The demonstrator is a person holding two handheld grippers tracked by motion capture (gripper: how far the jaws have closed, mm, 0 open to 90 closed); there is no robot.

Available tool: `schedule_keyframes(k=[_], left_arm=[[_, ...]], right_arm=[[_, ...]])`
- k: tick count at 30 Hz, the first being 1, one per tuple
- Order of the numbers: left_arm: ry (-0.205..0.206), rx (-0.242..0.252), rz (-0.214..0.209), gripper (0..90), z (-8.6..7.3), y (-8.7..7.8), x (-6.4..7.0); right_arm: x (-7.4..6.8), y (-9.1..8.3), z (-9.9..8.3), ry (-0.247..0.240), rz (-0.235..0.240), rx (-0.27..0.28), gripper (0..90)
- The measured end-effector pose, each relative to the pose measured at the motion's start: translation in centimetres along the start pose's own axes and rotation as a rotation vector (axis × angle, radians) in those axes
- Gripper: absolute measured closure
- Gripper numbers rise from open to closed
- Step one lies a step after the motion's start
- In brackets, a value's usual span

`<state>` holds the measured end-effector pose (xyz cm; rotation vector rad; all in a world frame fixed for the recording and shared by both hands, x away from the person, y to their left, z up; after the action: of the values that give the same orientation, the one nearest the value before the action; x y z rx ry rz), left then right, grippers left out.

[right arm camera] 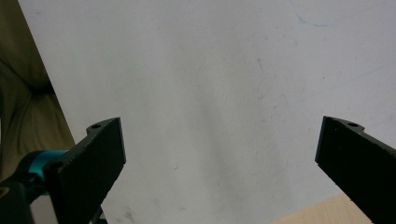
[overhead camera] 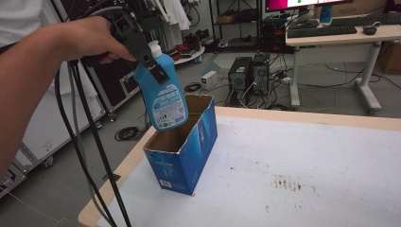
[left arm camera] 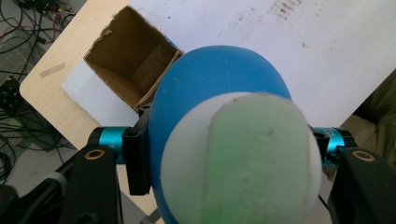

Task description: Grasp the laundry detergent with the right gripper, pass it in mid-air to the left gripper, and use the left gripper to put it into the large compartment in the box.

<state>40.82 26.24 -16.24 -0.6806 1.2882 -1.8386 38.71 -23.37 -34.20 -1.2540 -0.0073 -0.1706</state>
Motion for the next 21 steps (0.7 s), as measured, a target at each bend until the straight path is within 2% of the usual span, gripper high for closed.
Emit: schedule_keyframes(k=[2, 8, 13, 18, 21], left_arm=[[-0.003, 0.000, 0.004, 37.9, -0.3, 0.5, -0.3], [0.027, -0.004, 0.001, 37.9, -0.8, 2.0, -0.5], [0.047, -0.019, -0.018, 37.9, -1.3, 4.2, -0.8], [0.093, -0.046, -0.026, 37.9, -1.7, 6.7, -0.8], [0.100, -0.057, -0.039, 37.9, -2.1, 8.2, -1.0]], right_arm=[[-0.1, 0.0, -0.1, 0.003, -0.004, -0.003, 0.8], [0.1, 0.1, -0.6, 0.015, -0.021, -0.012, 0.8], [0.2, 0.5, -1.0, 0.023, -0.020, -0.022, 0.8], [0.2, 0.7, -1.1, 0.029, -0.020, -0.023, 0.8], [0.3, 0.9, -1.3, 0.028, -0.024, -0.031, 0.8]])
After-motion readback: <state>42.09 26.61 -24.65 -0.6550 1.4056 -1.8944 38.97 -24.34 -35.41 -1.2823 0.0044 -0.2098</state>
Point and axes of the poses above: each handheld gripper's, and its own axes: y roughly forward along the jaws, z roughly out of its top, x roughly to its right, the point moved 6 cm from there along y, roughly forward along the jaws, and after that the axes turned 13 degrees about -y, right-handed, at the moved point
